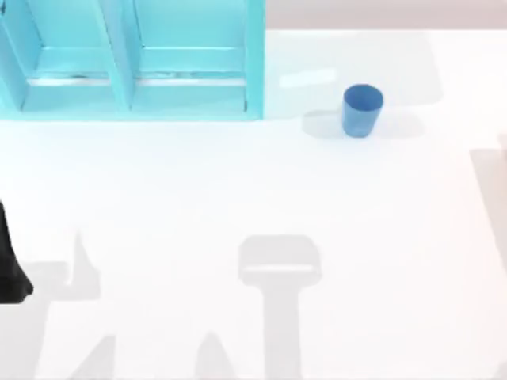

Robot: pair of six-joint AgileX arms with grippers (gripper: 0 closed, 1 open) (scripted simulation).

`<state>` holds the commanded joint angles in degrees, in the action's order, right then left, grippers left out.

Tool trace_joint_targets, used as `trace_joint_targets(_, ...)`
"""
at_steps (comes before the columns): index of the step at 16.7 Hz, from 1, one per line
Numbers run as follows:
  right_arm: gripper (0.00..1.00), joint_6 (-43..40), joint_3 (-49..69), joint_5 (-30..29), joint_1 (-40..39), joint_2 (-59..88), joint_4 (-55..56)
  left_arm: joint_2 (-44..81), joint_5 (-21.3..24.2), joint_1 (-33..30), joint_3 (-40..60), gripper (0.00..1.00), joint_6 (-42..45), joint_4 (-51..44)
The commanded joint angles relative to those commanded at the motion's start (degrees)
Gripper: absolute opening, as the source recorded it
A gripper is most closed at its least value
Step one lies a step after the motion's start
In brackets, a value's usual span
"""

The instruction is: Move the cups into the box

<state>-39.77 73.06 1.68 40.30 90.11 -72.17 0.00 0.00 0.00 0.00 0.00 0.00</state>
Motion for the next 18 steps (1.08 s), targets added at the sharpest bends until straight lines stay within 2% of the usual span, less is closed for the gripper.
trace_joint_targets(4,0.00,0.8,-7.8,0.0,-0.6,0.0,7.8,0.0,0.0,0.0,0.0,1.00,0.0,0.0)
trace_joint_targets(9,0.00,0.9,-8.5,0.0,-0.8,0.0,8.5,0.0,0.0,0.0,0.0,1.00,0.0,0.0)
trace_joint_targets(18,0.68,0.9,-8.5,0.0,-0.8,0.0,8.5,0.0,0.0,0.0,0.0,1.00,0.0,0.0)
